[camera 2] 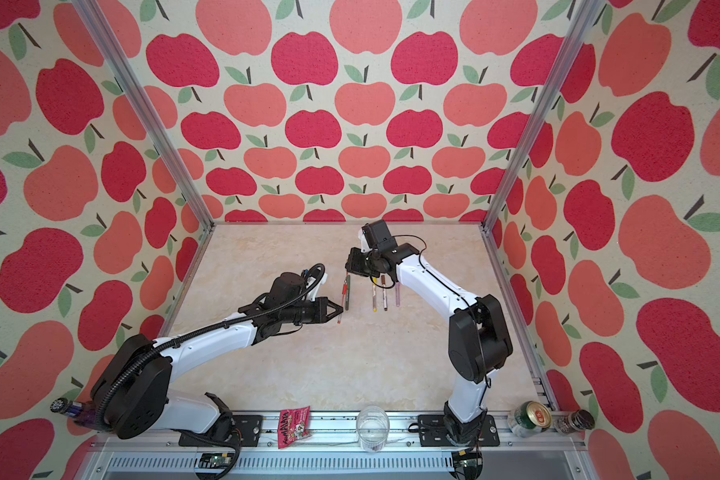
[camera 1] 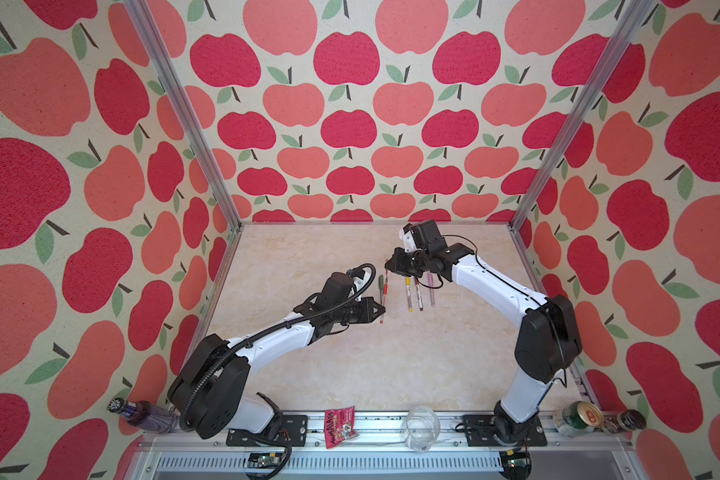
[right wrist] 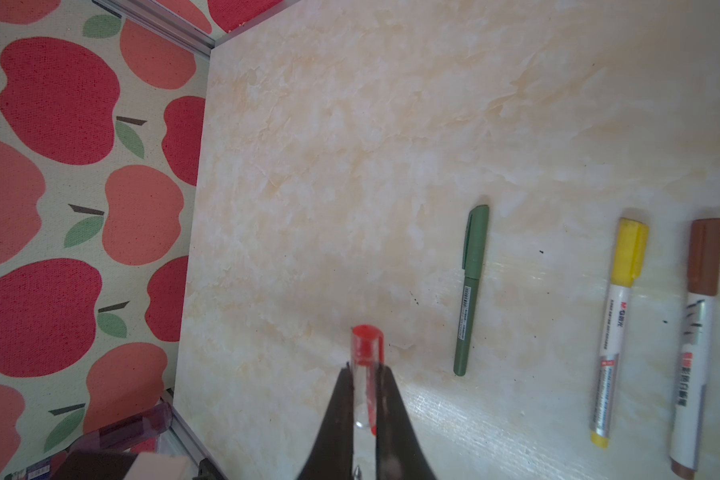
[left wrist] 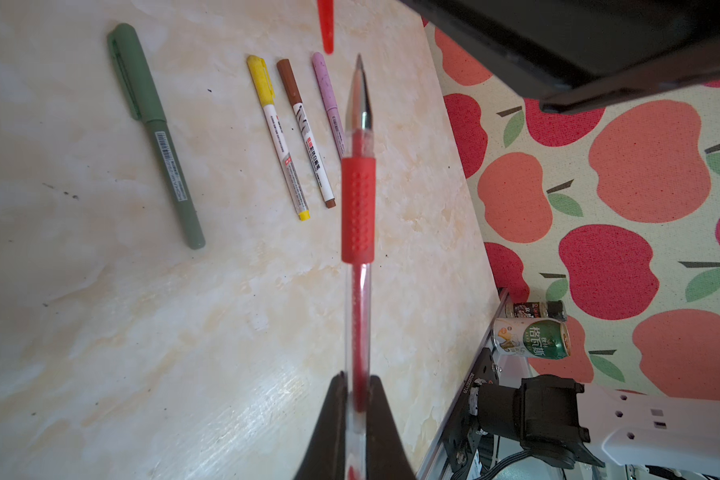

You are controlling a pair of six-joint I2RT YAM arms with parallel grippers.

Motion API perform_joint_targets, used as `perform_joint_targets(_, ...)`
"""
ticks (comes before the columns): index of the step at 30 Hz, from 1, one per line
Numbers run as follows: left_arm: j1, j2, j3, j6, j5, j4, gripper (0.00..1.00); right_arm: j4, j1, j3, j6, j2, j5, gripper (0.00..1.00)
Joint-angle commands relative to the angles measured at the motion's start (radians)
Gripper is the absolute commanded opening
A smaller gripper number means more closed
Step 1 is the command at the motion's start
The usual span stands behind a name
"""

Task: Insert the pens into the pen caps
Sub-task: 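Lift the red cap with the right gripper above the held pen tip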

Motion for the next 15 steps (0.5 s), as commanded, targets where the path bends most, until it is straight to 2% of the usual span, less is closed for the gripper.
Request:
perform_joint_targets(1,-0.005,-0.001,0.034,-0.008,-0.022,0.015,0.08,0.008,0.007,-0.013,0.002,-0.048,-0.01,0.08)
perform_joint_targets(15,-0.005,-0.01,0.032,-0.008,-0.049,0.018,0.08,-0.002,0.028,-0.015,-0.001,-0.046,-0.018,0.08)
